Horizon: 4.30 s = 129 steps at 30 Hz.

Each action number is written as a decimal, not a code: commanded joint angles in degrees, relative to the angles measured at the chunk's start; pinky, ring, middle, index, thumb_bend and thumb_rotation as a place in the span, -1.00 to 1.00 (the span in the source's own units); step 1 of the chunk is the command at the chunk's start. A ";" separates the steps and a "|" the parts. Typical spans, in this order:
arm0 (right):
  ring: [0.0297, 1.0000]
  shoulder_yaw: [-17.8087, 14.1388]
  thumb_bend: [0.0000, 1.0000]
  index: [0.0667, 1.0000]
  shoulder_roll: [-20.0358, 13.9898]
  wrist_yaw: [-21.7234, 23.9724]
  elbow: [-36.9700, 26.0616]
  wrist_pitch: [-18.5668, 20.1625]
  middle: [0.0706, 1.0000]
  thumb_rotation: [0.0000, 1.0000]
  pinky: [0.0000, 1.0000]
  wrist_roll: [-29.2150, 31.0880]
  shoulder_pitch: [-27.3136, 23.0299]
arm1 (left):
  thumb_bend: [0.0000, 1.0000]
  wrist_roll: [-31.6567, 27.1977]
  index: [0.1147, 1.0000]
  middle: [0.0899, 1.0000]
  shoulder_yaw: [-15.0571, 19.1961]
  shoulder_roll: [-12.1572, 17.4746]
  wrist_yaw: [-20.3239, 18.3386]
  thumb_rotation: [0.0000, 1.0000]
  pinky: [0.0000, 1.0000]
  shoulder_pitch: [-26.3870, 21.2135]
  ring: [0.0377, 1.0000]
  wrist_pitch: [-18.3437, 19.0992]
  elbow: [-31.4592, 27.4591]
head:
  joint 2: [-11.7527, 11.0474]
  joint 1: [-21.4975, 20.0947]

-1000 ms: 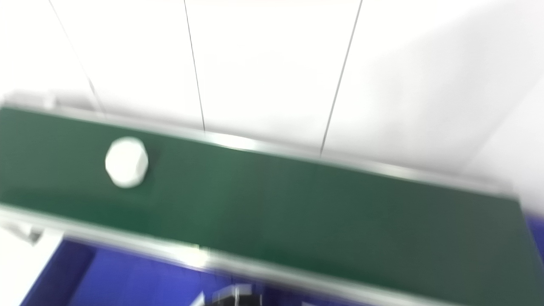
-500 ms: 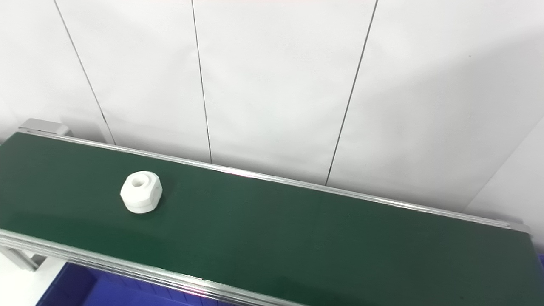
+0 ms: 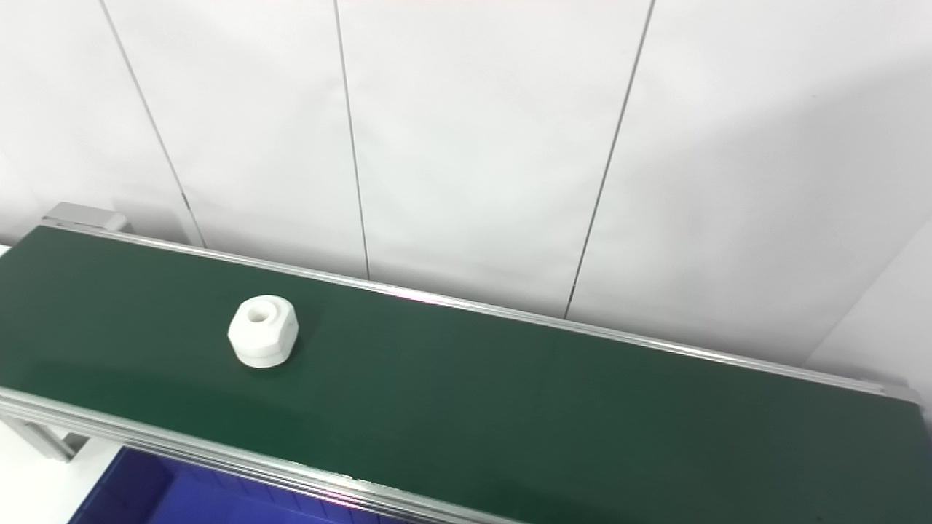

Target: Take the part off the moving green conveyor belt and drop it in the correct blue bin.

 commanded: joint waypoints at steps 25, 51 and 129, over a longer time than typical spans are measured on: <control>0.55 -0.86 0.84 0.43 0.86 0.64 -0.11 -2.83 0.59 0.98 0.37 0.29 -1.35 | 1.00 24.93 0.27 0.44 19.52 -7.22 17.68 -0.17 0.26 -6.83 0.44 -0.93 -16.24 | -1.04 -0.08; 0.57 0.18 0.78 0.45 0.84 -0.67 -0.33 -2.83 0.60 0.97 0.42 -0.11 -1.15 | 1.00 51.56 0.39 0.56 29.36 -9.38 -0.73 0.01 0.38 -17.23 0.50 27.92 -23.71 | -0.59 -0.54; 0.52 6.07 0.77 0.44 0.59 -8.30 -2.11 -2.83 0.55 0.95 0.37 -1.88 -0.70 | 0.07 39.05 -0.13 -0.14 23.67 -1.50 13.39 -1.00 -0.57 -32.02 -0.48 36.11 8.98 | 0.76 -2.52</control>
